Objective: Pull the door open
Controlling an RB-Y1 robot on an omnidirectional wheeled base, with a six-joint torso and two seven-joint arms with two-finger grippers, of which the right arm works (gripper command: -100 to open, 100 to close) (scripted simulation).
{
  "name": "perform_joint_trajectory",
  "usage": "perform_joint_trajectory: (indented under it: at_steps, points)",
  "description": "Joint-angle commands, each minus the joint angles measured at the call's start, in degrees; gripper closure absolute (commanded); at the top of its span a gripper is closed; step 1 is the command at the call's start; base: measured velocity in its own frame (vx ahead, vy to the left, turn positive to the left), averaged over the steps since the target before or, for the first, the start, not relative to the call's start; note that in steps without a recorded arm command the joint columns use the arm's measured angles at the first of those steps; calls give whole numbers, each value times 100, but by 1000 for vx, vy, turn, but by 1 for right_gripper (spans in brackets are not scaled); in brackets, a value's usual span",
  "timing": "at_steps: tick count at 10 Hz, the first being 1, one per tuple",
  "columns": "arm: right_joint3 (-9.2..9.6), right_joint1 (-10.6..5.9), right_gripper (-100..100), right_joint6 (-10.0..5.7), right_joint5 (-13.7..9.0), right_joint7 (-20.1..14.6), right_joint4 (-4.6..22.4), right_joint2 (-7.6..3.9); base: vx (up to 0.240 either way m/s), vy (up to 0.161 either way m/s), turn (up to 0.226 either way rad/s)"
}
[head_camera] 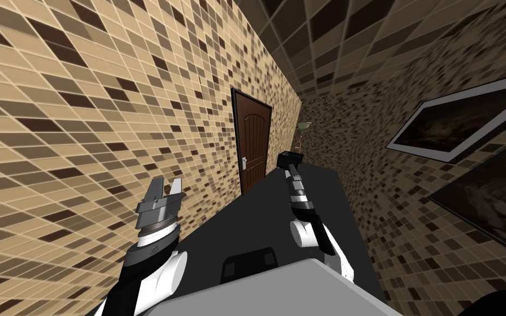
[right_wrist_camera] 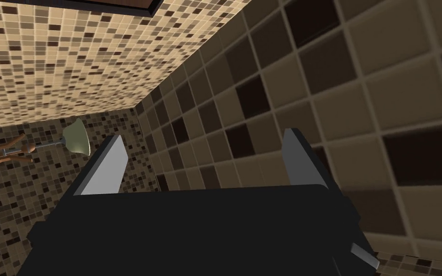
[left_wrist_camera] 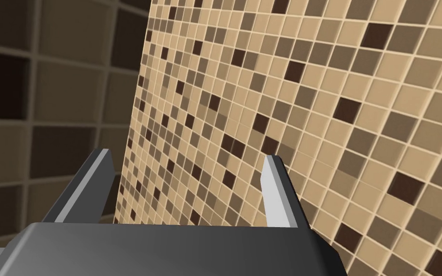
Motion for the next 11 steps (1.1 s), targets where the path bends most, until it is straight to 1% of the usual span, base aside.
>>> perform_joint_trajectory:
  at_steps: [1, 2, 3, 4, 6, 8, 9, 11]
  points:
    - [29, -96, -100, -7, 104, 113, 192, -58, 173, -28, 34]
    - [47, -132, -100, -9, 151, 162, 269, -82, 130, -7, 26]
    - [85, -212, -100, -14, 256, 269, 441, -129, 141, -9, 42]
    - [105, -254, -100, -17, 311, 325, 530, -152, 129, -15, 34]
    - [187, -426, -100, -28, 537, 556, 898, -242, 152, -37, 51]
    - [231, -518, -100, -34, 658, 681, 1095, -283, 143, -18, 35]
    - [275, -611, -100, -39, 779, 805, 1293, -324, 127, -16, 47]
    - [321, -708, -100, -45, 907, 936, 1502, -359, 127, -22, 37]
